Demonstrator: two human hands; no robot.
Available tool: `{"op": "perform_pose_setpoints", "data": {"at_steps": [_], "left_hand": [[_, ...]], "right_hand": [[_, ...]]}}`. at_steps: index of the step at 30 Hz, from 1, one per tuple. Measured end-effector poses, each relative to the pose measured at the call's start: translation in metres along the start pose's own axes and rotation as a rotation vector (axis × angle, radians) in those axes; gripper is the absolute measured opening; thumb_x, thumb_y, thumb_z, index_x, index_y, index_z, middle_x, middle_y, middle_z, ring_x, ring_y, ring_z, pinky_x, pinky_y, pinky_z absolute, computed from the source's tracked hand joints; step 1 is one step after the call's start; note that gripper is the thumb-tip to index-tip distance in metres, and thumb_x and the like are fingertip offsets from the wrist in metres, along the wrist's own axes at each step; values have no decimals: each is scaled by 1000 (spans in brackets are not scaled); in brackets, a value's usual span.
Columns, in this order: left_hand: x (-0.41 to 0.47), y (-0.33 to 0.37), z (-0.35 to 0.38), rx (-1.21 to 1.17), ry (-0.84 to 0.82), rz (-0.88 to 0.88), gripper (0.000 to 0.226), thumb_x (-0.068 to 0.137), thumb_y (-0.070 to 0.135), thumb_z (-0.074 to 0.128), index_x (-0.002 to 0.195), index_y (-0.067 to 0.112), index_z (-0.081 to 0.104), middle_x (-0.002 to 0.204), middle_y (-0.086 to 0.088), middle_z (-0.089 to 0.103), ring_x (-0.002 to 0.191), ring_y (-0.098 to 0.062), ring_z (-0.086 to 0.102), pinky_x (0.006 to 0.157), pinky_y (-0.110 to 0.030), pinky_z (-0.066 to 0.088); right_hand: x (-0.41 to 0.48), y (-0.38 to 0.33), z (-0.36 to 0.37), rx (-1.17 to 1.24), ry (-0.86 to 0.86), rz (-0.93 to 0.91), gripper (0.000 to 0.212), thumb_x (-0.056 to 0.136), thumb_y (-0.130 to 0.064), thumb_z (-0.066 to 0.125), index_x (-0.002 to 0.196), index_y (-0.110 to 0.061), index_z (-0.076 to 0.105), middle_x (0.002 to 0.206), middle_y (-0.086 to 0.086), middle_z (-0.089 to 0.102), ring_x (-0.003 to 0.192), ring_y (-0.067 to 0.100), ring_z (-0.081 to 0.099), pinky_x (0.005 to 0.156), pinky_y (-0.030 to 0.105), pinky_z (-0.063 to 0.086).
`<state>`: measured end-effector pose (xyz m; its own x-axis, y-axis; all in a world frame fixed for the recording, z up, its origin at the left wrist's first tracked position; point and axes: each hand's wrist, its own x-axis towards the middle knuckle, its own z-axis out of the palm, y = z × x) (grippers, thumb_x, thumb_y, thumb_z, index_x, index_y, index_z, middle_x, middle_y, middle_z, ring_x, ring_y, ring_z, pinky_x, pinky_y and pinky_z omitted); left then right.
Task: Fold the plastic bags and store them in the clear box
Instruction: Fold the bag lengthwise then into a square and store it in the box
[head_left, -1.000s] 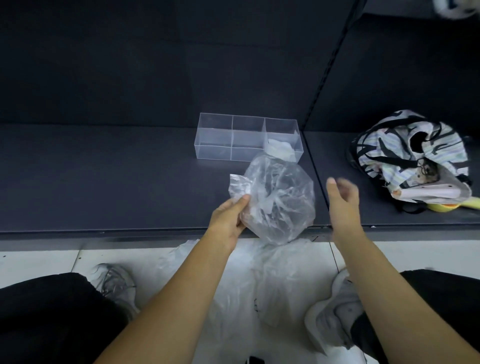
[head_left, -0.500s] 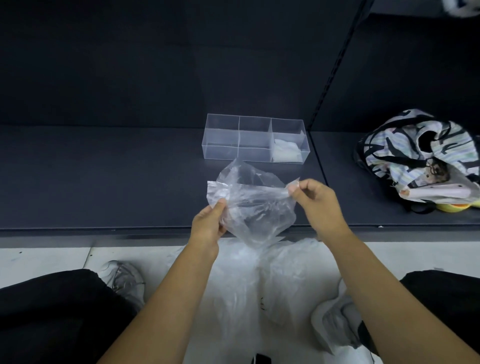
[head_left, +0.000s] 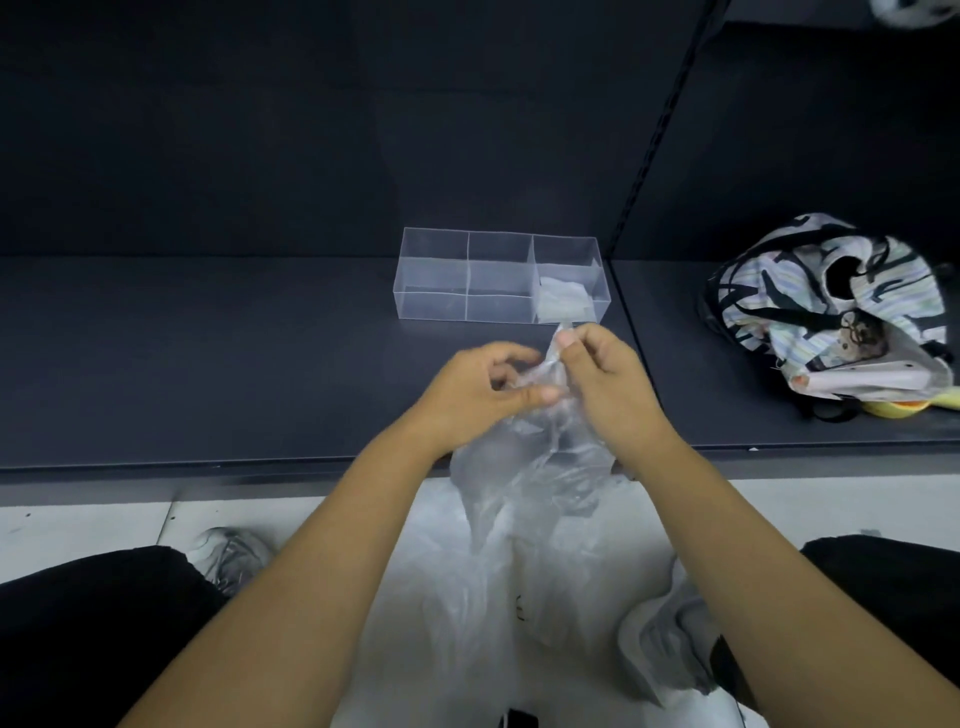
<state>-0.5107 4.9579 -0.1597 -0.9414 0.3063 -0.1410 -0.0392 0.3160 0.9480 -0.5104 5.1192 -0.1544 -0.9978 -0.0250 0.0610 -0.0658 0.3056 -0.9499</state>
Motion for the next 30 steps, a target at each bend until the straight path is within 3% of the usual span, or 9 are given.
{"op": "perform_pose_setpoints", "data": {"at_steps": [4, 8, 11, 15, 17, 19, 22, 26, 30], "left_hand": [[5, -6, -8, -132, 78, -33, 23, 77, 22, 79, 83, 4, 67, 72, -4, 69, 67, -10, 61, 72, -27, 51], [4, -17, -10, -313, 252, -106, 25, 79, 27, 78, 81, 5, 66, 76, -3, 70, 70, -14, 64, 74, -33, 53], [3, -28, -13, -424, 415, -237, 16, 80, 31, 77, 82, 15, 72, 81, 0, 74, 76, -17, 69, 73, -30, 57], [-1, -53, -30, -490, 570, -343, 24, 80, 30, 76, 97, 13, 73, 95, -6, 74, 82, -18, 70, 76, -30, 58], [0, -67, -36, -526, 631, -363, 18, 84, 28, 73, 92, 11, 71, 89, -4, 73, 74, -15, 69, 63, -23, 56], [3, -81, -40, -521, 722, -414, 15, 88, 30, 68, 83, 16, 66, 86, -1, 69, 76, -16, 66, 61, -20, 55], [8, -107, -42, -583, 839, -527, 18, 92, 33, 61, 94, 15, 61, 100, -8, 65, 93, -29, 62, 89, -46, 53], [10, -136, -48, -543, 888, -629, 23, 95, 30, 55, 100, 9, 59, 96, -8, 60, 84, -26, 59, 68, -43, 54], [13, -152, -68, -490, 749, -619, 22, 91, 32, 63, 86, 10, 61, 89, -10, 65, 79, -28, 62, 68, -37, 54]], "right_hand": [[6, 6, -20, 201, -224, 287, 77, 85, -70, 46, 113, 1, 57, 91, 11, 64, 78, 28, 56, 78, 36, 49], [0, 21, -22, 111, -550, 339, 32, 85, -48, 65, 100, -21, 72, 104, -2, 73, 101, 15, 67, 94, 30, 48], [1, 36, -17, 84, -432, 367, 14, 85, -22, 69, 73, -17, 63, 79, -2, 68, 78, 11, 64, 85, 29, 49], [9, 46, -20, 222, -237, 466, 15, 93, -16, 60, 79, -12, 57, 58, 3, 58, 46, 11, 52, 69, 26, 56], [17, 51, -23, 229, -109, 495, 15, 94, -19, 60, 84, -10, 56, 55, 4, 49, 39, 9, 41, 65, 28, 57], [24, 57, -23, 230, -34, 504, 17, 95, -26, 57, 88, -11, 58, 61, 4, 54, 47, 10, 47, 69, 28, 56], [25, 68, -16, 159, -98, 430, 16, 93, -32, 59, 96, -18, 63, 86, -2, 65, 79, 11, 61, 82, 26, 53], [11, 92, 7, 42, -334, 350, 30, 82, -30, 73, 110, -32, 63, 116, -7, 59, 106, 4, 57, 87, 15, 45], [13, 110, 30, -123, -415, 343, 38, 77, -26, 79, 110, -37, 63, 120, -7, 48, 110, 3, 51, 88, 15, 42]]}}
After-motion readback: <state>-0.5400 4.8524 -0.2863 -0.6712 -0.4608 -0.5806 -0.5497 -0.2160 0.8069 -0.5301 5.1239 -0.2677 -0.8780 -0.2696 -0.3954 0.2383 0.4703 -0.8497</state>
